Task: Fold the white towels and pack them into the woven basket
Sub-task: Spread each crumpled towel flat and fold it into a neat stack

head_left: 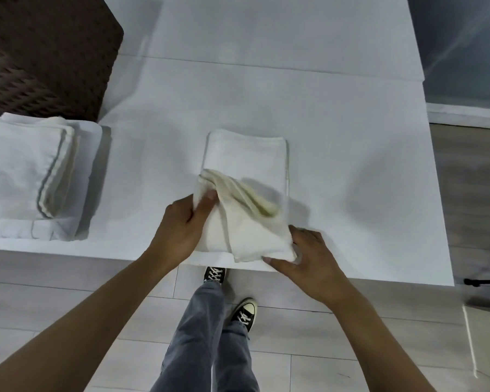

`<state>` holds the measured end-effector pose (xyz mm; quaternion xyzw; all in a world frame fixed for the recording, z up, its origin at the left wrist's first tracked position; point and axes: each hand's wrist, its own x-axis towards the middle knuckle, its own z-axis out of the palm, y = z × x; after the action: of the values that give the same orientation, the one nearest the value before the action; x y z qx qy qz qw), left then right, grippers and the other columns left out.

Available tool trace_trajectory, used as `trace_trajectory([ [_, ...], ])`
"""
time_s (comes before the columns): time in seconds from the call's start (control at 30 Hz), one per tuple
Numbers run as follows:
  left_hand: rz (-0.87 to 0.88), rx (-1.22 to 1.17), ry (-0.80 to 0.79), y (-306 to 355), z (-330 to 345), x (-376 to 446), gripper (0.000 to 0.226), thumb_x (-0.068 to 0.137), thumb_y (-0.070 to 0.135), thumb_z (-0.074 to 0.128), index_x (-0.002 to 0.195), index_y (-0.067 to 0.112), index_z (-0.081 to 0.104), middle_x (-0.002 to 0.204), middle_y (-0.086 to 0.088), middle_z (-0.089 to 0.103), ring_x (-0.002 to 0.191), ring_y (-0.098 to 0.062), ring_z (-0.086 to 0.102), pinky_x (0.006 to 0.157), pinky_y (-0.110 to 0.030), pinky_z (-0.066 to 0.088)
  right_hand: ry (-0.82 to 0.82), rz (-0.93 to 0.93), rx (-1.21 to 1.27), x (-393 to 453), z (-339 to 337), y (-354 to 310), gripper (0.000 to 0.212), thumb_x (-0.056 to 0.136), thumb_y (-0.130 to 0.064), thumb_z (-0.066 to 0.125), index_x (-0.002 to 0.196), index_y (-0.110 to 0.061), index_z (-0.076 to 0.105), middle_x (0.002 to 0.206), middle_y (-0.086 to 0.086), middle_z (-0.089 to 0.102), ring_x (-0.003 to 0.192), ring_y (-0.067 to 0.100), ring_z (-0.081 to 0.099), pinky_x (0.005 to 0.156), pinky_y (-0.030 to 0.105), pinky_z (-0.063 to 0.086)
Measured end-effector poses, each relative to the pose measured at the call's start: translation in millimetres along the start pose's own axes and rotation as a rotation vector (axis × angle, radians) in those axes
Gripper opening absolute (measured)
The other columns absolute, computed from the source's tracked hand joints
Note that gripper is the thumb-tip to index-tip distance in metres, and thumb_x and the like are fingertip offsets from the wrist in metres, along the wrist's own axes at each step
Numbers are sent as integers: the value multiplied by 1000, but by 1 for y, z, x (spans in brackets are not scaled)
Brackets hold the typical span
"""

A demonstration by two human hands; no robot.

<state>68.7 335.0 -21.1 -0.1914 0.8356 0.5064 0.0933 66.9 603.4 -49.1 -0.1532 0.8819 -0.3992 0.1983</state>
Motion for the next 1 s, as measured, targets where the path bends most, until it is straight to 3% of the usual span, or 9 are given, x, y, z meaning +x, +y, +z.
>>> trace_trajectory([
  [0.13,-172,-72,18,4,-4,17,62,95,67,47,68,11,46,63,-4,50,62,-18,47,62,-32,34,107,129,282,4,10,-12,14,93,-40,55,106,-38,59,91,-13,67,88,15,61,70,40,50],
  [0.2,-242,-92,8,1,-5,22,58,96,63,47,70,11,47,65,-6,46,62,-19,46,64,-32,33,171,150,372,8,14,-20,14,97,-39,53,109,-40,60,95,-9,70,86,15,66,72,40,53],
  [0.3,-328,-120,17,-5,-4,24,58,96,63,49,69,11,44,66,-7,41,60,-19,42,62,-30,31,49,232,559,11,13,-25,52,85,-50,76,131,-45,52,116,-21,66,107,-1,63,80,16,52],
  [0.4,-365,-182,-4,-8,-7,23,63,82,76,53,75,13,49,70,-8,45,64,-20,46,65,-30,36,-90,278,478,12,14,-19,89,69,-41,93,140,-53,40,128,-31,55,119,-13,52,93,11,47],
  [0.5,-331,-324,-141,-8,-13,17,68,64,72,71,98,13,66,98,1,74,89,-20,72,83,-39,56,6,302,468,19,13,-16,73,68,-27,95,129,-38,56,115,-26,67,107,-11,60,83,8,46],
  [0.63,-149,-295,-281,-13,-14,6,58,82,21,82,133,31,55,117,11,72,106,-8,70,84,-25,58,-15,278,441,26,9,-16,65,69,-28,94,123,-36,59,113,-26,67,106,-11,60,82,5,45],
  [0.83,-80,-266,-220,-22,-12,6,45,94,16,69,134,30,52,119,7,72,108,-14,70,90,-32,58,173,254,406,41,7,-24,11,97,-22,66,102,-31,70,86,-27,72,83,-11,64,69,5,43],
  [0.93,-24,-238,-138,-18,-12,10,33,101,21,59,132,31,54,116,7,73,105,-14,71,90,-33,57,243,245,443,51,6,-33,13,100,-33,62,91,-25,66,78,-17,68,71,-5,60,66,10,43],
  [1.0,-13,-267,-103,-15,-13,14,28,104,23,54,131,30,55,116,5,72,105,-16,71,92,-36,57,247,217,493,59,2,-39,9,102,-30,60,100,-24,67,89,-14,70,78,-8,62,71,7,45],
])
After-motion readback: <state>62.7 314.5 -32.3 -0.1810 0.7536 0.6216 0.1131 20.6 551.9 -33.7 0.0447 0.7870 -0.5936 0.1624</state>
